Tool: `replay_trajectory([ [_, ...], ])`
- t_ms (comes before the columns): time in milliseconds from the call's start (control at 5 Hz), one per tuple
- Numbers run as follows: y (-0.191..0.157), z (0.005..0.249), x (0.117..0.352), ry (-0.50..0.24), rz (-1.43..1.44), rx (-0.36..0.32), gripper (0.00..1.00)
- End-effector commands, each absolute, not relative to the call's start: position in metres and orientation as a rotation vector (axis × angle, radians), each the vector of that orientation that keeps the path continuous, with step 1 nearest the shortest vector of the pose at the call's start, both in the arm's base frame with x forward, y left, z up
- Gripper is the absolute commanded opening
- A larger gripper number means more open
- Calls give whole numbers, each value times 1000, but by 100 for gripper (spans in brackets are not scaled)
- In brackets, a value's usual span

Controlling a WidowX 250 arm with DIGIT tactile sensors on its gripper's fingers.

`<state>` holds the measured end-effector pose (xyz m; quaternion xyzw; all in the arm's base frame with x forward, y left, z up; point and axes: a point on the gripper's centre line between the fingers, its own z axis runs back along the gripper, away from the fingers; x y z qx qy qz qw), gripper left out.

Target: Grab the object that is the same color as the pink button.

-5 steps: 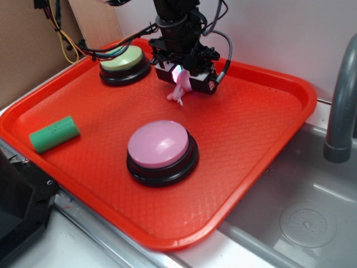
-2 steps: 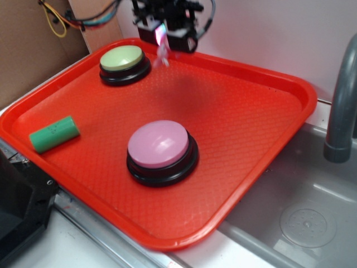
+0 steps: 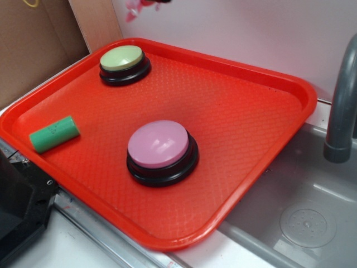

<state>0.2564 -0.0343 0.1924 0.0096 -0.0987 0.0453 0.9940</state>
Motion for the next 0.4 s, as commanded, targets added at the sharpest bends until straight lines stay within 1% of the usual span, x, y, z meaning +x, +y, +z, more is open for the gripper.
replay_trajectory([
  [0,-7,208,224,-221,210,-27,0],
  [200,-1,212,220,-178,267,-20,0],
])
